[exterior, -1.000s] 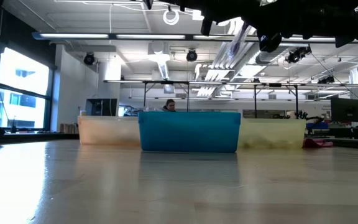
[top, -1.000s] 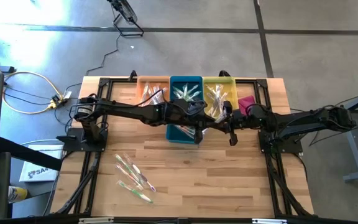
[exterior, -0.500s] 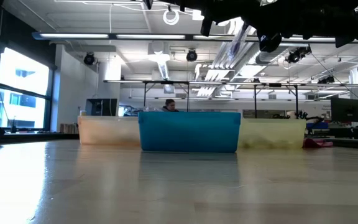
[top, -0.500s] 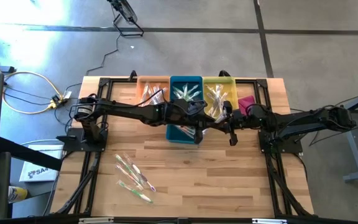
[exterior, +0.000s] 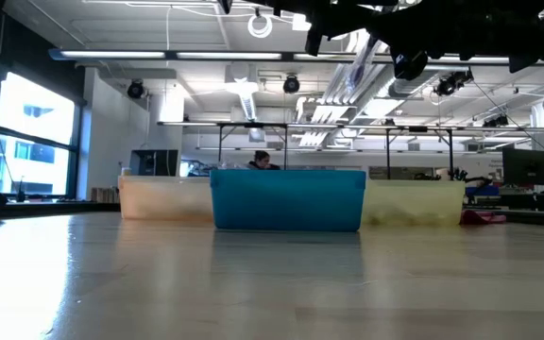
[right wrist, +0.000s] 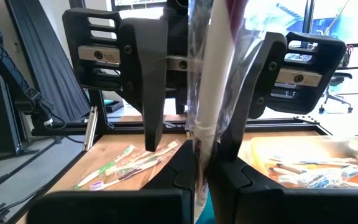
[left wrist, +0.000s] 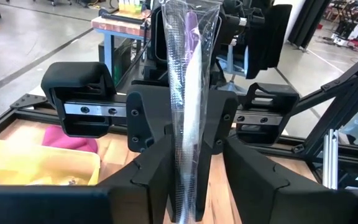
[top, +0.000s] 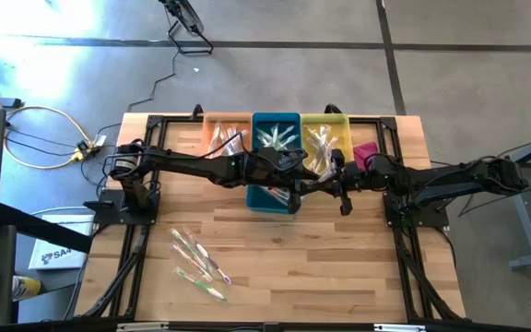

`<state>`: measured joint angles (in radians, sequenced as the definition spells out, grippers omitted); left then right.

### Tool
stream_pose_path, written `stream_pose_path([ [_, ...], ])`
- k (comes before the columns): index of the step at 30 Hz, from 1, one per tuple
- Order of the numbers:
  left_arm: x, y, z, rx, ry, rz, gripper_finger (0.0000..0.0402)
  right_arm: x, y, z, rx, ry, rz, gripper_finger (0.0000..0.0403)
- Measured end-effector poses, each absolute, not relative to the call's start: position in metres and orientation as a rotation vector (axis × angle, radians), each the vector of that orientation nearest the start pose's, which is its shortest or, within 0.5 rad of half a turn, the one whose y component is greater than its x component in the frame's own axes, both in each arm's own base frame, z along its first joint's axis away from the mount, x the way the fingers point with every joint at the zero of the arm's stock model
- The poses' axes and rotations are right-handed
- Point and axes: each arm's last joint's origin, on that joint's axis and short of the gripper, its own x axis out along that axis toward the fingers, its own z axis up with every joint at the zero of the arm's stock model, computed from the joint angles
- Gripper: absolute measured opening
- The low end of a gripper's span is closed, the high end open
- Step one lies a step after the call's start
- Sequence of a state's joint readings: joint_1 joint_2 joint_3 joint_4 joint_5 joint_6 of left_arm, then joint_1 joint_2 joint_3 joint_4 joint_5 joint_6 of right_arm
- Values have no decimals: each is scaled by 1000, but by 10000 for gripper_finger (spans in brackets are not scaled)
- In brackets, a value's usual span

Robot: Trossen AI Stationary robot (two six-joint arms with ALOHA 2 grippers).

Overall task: Pick & Place Toothbrushes
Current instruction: Put the violet toothbrush into the yellow bin

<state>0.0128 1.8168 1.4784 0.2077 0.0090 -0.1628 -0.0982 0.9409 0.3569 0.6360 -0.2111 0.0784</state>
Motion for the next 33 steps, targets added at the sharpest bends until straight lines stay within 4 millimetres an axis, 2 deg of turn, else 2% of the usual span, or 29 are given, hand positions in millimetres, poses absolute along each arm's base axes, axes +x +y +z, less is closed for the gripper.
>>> stream_pose_path([
  [9,431,5,322,-164,129,14,143,198,-13,237,70,-47,115,15],
  [16,429,5,316,-118,211,8,143,198,-14,232,79,5,102,15],
  [22,400,4,329,-42,378,-10,143,198,-15,233,77,-4,46,15],
  [28,387,4,343,-1,379,-9,143,198,-16,233,77,-8,32,15],
  [33,378,5,344,25,448,12,143,198,-16,232,85,1,33,15],
])
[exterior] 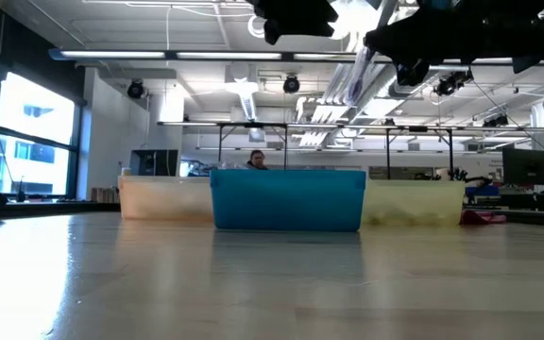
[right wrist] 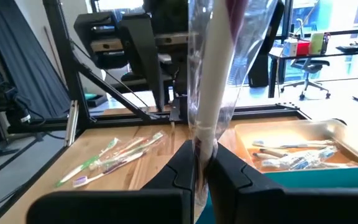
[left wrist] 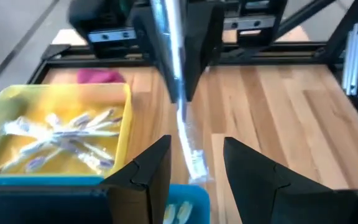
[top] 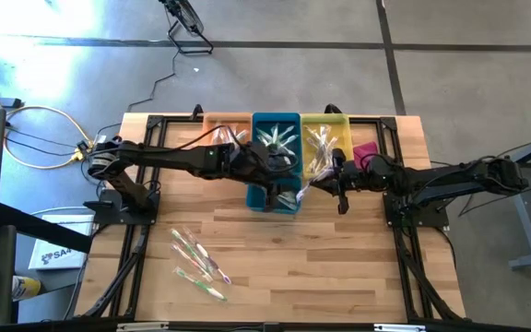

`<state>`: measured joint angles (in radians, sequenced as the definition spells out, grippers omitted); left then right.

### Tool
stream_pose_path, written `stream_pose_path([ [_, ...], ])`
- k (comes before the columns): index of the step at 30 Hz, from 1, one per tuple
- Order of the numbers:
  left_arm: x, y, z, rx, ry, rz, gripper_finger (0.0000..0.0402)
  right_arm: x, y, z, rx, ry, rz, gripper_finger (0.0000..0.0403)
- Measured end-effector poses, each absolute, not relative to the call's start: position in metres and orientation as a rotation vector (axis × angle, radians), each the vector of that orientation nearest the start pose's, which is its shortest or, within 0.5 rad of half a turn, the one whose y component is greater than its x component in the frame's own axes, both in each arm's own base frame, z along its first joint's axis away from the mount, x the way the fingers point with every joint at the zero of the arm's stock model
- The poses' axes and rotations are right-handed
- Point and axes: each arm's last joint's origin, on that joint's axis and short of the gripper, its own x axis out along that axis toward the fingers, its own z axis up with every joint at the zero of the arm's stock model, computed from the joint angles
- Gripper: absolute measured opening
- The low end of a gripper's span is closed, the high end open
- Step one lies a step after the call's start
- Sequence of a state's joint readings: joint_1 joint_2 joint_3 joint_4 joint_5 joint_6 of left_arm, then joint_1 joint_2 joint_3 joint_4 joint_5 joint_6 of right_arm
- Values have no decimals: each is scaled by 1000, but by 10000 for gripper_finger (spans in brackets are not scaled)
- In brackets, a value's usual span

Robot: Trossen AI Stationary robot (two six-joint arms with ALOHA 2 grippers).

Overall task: Pick & Place Toothbrushes
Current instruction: Put the violet toothbrush into the yellow bin

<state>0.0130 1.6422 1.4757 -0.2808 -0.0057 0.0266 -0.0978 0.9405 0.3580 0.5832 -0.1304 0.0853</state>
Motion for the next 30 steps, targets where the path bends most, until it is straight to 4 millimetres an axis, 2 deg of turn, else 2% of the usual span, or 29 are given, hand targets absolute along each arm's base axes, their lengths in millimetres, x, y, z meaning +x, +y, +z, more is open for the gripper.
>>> stream_pose_path([
  [7,374,6,336,53,483,41,143,198,-16,225,129,73,27,15],
  [9,376,6,324,73,444,37,143,197,-16,223,154,92,25,15],
  [13,365,10,293,66,360,48,143,197,-15,219,196,142,22,15],
  [18,329,14,261,6,361,65,143,196,-15,212,221,211,10,15],
  [25,266,11,262,71,202,49,143,198,-19,209,275,214,-100,15],
  [30,212,13,250,70,123,116,143,198,-22,209,304,189,-206,15],
])
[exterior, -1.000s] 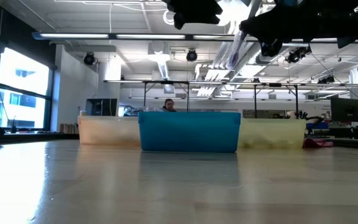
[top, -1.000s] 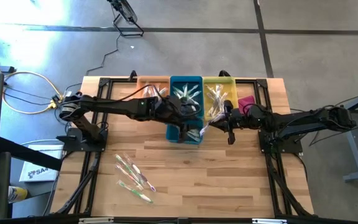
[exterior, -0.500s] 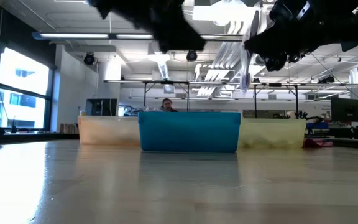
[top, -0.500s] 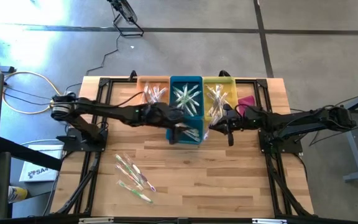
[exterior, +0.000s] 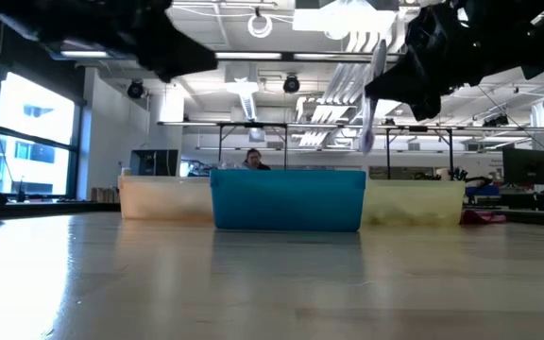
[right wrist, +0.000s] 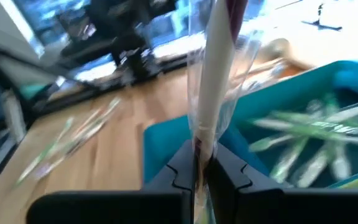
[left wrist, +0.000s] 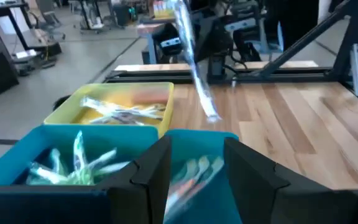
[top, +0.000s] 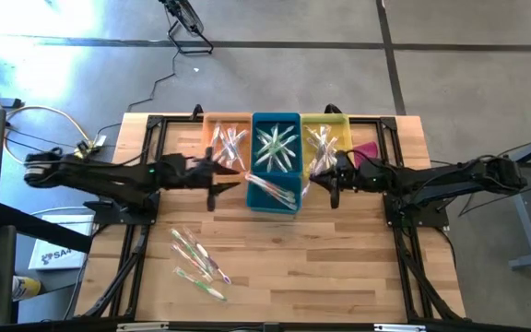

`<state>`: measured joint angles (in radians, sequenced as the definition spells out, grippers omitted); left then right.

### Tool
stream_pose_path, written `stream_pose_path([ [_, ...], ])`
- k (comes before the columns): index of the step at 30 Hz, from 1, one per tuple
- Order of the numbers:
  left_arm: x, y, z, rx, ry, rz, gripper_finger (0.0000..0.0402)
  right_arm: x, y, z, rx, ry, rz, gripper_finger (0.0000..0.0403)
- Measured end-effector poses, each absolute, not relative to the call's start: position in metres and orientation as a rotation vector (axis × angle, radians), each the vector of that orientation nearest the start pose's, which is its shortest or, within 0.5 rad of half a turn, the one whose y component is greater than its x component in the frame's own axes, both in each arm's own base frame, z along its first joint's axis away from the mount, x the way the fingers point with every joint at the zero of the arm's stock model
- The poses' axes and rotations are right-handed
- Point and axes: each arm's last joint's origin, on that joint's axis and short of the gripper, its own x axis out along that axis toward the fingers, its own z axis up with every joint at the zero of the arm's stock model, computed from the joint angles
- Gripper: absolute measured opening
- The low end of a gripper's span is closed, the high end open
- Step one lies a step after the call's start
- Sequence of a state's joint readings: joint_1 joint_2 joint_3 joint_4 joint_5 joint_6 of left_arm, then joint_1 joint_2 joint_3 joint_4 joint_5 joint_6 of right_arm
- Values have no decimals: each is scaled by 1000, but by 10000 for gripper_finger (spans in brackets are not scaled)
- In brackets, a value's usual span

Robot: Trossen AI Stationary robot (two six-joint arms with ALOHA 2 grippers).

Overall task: Pick & Place Toothbrushes
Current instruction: Put the violet toothbrush into the yellow bin

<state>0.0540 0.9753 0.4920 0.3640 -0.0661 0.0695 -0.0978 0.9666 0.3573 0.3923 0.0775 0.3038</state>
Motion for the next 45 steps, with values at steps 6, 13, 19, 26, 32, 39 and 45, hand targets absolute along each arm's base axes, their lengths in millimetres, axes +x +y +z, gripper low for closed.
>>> stream_pose_path([
  [6,173,11,243,64,45,116,143,198,-27,210,369,132,-392,15],
  [13,131,11,247,99,63,175,143,195,-36,216,393,48,-646,15],
  [19,103,9,248,68,46,169,143,199,-42,236,312,-6,-744,15],
  [26,95,8,250,-4,12,169,143,196,-55,240,242,8,-825,15],
  [32,96,8,250,3,18,169,143,192,-67,235,268,32,-898,15],
  [39,96,8,249,50,30,168,143,190,-70,235,348,-18,-948,15],
  [45,96,8,249,48,35,167,143,191,-70,234,339,-7,-953,15],
])
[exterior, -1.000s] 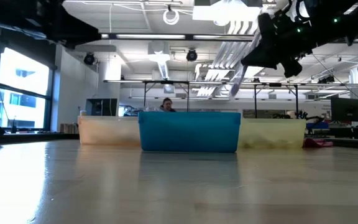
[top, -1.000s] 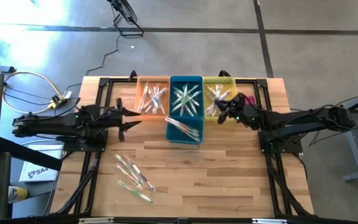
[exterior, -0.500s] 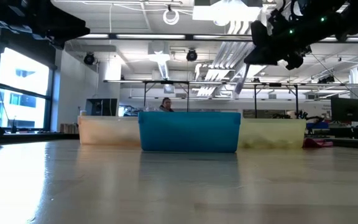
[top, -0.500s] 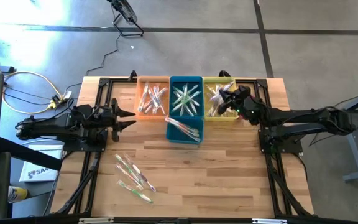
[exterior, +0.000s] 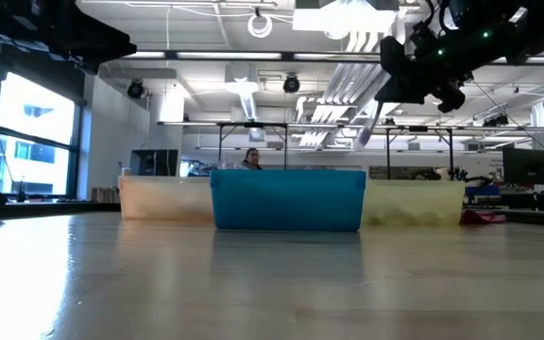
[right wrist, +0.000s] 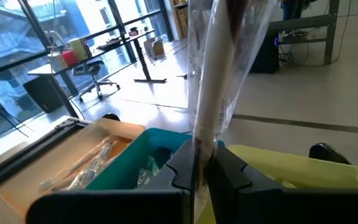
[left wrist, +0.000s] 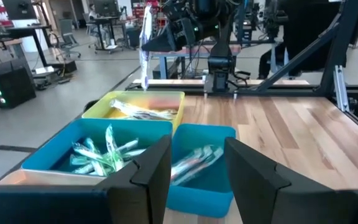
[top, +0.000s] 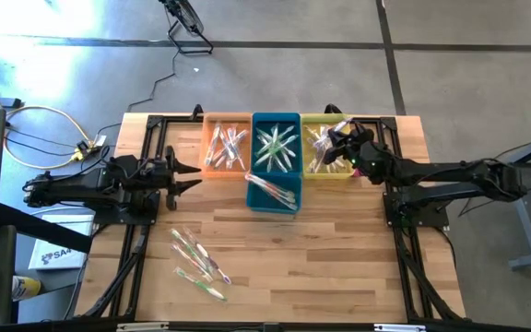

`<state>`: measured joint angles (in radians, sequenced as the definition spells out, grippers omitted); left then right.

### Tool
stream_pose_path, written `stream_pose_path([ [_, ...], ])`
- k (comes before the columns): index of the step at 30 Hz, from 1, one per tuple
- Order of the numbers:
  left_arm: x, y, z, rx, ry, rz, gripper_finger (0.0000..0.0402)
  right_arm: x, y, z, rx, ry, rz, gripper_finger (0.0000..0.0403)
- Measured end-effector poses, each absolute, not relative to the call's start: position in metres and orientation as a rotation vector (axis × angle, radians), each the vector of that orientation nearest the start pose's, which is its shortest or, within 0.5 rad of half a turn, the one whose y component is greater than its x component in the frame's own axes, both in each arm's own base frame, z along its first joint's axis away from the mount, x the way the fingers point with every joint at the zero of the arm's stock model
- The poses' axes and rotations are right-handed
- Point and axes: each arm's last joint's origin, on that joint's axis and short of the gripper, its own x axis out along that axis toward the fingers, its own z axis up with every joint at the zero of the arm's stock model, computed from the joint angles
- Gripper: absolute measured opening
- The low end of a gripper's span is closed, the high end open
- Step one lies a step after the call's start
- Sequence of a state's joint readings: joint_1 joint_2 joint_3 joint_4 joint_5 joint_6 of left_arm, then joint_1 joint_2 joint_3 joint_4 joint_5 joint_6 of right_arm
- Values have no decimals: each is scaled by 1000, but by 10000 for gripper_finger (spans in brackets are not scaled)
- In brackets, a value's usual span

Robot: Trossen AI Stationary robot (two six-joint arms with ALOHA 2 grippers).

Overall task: Pick & Place Toothbrushes
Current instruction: Put the violet toothbrush into the yellow bin

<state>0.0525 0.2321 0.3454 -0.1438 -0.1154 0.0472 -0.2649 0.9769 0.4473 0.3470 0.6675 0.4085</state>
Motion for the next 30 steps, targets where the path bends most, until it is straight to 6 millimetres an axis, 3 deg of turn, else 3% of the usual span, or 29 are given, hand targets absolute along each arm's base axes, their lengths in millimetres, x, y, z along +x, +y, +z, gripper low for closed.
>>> stream_pose_path([
  [7,96,8,244,3,78,168,143,195,-73,234,297,8,-1000,15],
  [12,96,8,245,-6,68,168,143,199,-77,222,287,97,-1018,15],
  [30,96,8,245,-5,70,169,143,211,-107,172,599,288,-909,15],
])
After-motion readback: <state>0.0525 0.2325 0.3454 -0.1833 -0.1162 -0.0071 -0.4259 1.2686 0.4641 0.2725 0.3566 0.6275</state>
